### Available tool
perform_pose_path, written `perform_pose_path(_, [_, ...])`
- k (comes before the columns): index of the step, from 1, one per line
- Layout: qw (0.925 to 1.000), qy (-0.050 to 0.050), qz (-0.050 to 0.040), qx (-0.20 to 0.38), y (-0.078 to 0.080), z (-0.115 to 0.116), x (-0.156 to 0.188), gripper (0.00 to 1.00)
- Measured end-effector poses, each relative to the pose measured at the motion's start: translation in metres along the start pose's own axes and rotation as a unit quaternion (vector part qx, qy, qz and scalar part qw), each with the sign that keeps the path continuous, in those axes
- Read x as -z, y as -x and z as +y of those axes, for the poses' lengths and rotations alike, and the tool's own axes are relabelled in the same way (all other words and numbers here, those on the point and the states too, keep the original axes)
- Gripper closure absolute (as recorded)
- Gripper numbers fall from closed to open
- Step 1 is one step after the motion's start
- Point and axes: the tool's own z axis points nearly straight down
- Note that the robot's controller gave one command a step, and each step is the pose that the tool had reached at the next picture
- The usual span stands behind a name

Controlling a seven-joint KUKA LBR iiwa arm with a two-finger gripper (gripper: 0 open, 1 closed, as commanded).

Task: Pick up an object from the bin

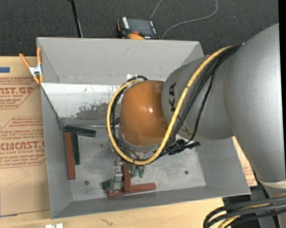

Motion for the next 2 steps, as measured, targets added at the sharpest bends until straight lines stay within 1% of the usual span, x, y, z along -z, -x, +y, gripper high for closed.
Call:
perform_pose_path(1, [0.9975,0.002,-0.0040,0.070,0.000,-0.025,-0.076,0.00])
perform_pose_path(2, [0.9991,0.002,-0.0057,0.042,0.007,-0.088,-0.078,0.00])
